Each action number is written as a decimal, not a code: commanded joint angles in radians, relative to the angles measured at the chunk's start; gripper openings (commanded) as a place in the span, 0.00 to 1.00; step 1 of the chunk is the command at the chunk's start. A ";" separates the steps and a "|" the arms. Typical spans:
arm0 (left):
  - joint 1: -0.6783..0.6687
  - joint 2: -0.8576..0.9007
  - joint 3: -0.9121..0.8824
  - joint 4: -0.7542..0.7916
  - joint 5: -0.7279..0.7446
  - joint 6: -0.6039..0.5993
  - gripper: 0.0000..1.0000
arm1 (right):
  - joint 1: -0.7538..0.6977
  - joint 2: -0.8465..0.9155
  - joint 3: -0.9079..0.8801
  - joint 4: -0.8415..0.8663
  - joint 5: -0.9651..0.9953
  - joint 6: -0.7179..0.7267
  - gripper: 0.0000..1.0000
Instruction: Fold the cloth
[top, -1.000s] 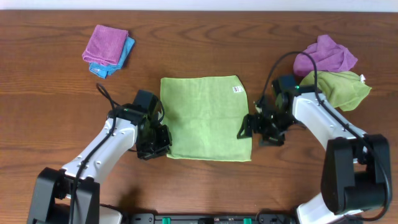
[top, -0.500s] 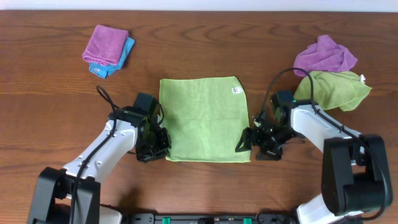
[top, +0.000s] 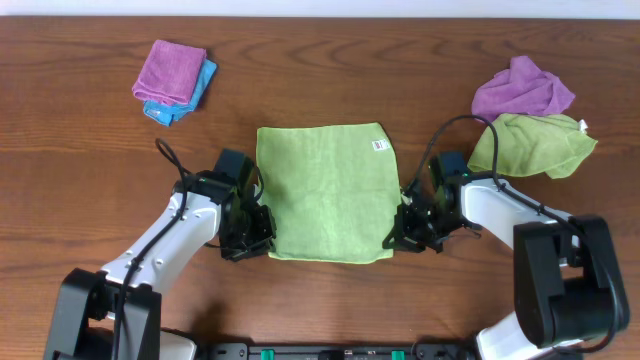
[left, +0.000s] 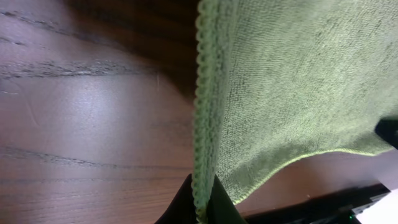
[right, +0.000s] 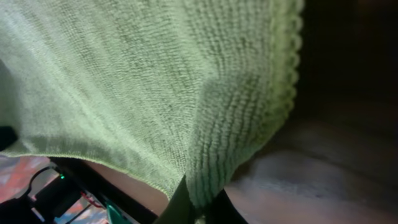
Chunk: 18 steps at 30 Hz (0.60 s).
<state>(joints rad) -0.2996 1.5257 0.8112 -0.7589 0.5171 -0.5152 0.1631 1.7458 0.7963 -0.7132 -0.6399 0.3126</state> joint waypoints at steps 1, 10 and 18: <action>0.029 -0.031 0.005 -0.003 0.020 0.013 0.06 | 0.006 -0.022 -0.005 0.007 0.024 0.004 0.02; 0.144 -0.185 0.010 0.030 0.000 -0.043 0.06 | 0.007 -0.217 0.004 0.125 0.128 0.031 0.01; 0.142 -0.167 0.010 0.201 -0.070 -0.151 0.06 | 0.009 -0.220 0.004 0.358 0.166 0.095 0.01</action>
<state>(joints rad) -0.1673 1.3399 0.8120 -0.5880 0.5247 -0.6170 0.1734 1.5288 0.7971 -0.3916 -0.5491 0.3679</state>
